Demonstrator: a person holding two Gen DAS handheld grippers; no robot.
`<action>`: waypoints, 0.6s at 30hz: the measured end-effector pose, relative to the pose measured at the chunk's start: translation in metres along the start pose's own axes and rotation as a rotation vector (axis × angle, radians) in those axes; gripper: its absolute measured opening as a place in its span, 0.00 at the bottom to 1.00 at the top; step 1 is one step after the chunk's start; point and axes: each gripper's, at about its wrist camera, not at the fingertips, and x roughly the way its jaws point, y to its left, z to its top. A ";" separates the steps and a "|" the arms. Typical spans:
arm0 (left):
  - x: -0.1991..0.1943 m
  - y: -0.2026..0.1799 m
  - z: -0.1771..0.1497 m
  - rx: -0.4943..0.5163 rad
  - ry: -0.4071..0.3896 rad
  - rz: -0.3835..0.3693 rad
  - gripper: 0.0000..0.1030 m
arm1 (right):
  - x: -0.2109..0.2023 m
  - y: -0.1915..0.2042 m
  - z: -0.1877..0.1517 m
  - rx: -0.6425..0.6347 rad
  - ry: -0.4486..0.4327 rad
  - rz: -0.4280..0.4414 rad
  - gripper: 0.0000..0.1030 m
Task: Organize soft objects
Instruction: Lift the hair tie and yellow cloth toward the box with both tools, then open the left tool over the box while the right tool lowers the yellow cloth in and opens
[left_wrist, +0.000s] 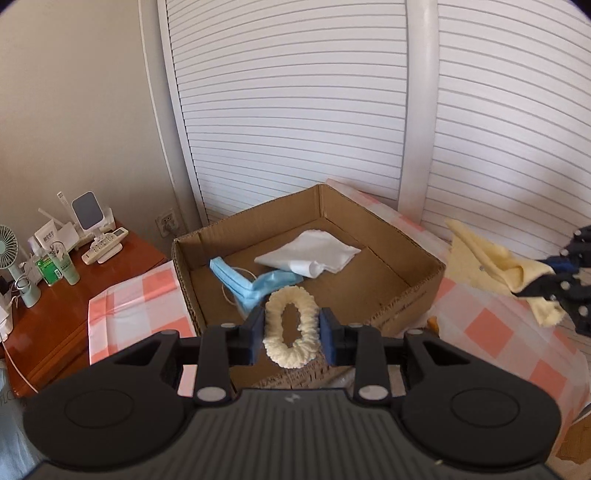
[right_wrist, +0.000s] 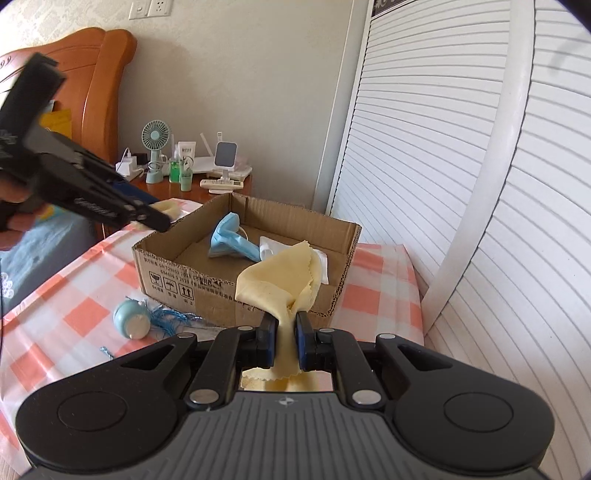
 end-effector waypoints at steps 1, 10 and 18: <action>0.008 0.002 0.002 -0.002 0.003 0.000 0.51 | 0.001 0.000 0.001 0.004 -0.001 0.002 0.13; 0.011 0.003 -0.015 -0.061 -0.008 0.043 0.95 | 0.006 -0.001 0.003 0.008 0.008 0.001 0.13; -0.039 -0.005 -0.053 -0.206 -0.070 0.062 1.00 | 0.018 -0.005 0.013 0.036 0.011 0.026 0.13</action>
